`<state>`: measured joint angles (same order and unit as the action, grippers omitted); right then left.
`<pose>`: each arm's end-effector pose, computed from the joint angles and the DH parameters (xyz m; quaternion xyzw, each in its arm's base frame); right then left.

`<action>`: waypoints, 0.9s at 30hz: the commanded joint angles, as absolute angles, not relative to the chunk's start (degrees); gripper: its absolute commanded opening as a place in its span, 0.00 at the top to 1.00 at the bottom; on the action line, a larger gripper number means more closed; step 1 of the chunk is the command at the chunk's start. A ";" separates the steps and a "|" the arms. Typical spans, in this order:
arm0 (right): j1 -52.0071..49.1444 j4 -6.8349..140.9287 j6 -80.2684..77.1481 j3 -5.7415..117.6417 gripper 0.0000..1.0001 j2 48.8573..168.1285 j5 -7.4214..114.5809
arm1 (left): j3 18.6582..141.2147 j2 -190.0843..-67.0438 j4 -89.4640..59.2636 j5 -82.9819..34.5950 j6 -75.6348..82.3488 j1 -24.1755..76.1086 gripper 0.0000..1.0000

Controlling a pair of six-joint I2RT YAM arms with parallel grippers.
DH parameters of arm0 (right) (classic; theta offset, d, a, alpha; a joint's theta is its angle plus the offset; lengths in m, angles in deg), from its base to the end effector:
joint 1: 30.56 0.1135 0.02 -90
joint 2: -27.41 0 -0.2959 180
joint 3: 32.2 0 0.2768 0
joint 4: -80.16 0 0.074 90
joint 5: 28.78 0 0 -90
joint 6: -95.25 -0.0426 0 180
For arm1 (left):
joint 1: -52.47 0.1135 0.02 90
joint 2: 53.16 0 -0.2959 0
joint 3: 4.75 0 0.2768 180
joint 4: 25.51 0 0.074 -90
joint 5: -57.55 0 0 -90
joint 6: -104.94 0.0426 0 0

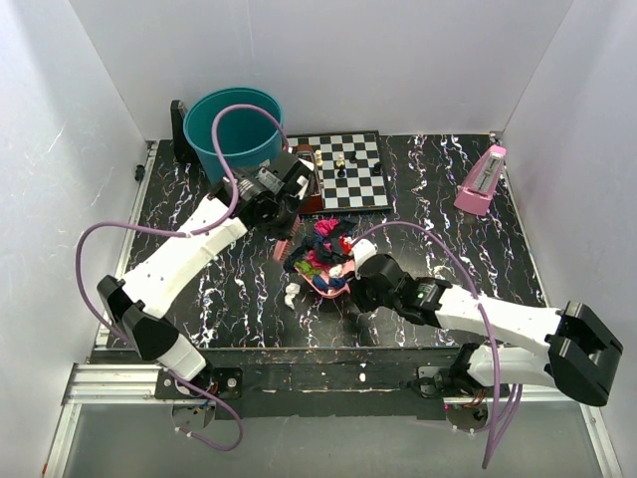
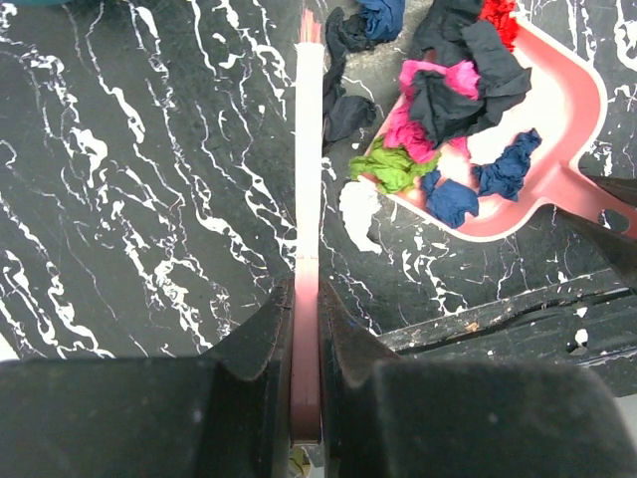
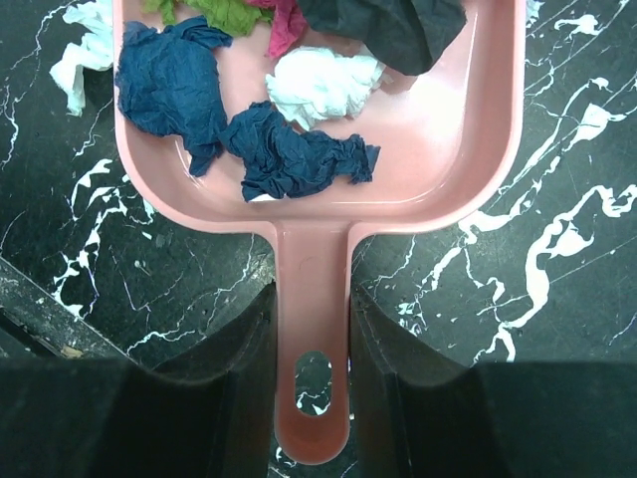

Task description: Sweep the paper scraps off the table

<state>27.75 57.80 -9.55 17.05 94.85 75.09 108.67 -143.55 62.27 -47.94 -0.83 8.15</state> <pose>0.1437 0.2134 0.2254 -0.2873 0.8562 0.1592 0.3988 0.2411 -0.2195 0.4136 0.2099 0.9443 0.0054 0.2533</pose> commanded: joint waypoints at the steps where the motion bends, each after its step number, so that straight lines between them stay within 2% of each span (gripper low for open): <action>1: 28.50 63.34 -10.04 14.86 0.99 90.79 76.86 | 110.86 -138.85 64.17 -51.52 -2.55 8.52 1.00; 8: 28.59 64.91 -10.30 10.91 0.99 85.07 73.09 | 107.97 -137.10 63.12 -55.65 -4.83 9.75 1.00; 13: 29.29 59.38 -11.18 13.71 0.99 87.53 74.76 | 104.63 -133.76 60.57 -58.47 -6.59 10.45 1.00; 16: 30.26 63.84 -11.18 11.26 0.99 84.11 72.91 | 103.13 -131.30 59.60 -60.22 -7.12 10.80 1.00; 18: 30.26 65.19 -11.79 10.81 0.99 84.71 75.62 | 102.43 -130.16 59.43 -61.98 -7.65 10.89 1.00; 21: 30.52 59.48 -11.80 15.20 0.99 87.26 76.43 | 100.85 -128.66 59.08 -63.83 -8.35 11.07 1.00; 24: 31.05 63.58 -10.74 13.90 0.99 84.90 73.36 | 98.92 -127.34 58.64 -64.62 -8.53 11.16 1.00; 27: 31.05 62.75 -12.06 15.02 0.99 87.77 77.64 | 98.12 -127.08 58.81 -65.15 -8.35 11.16 1.00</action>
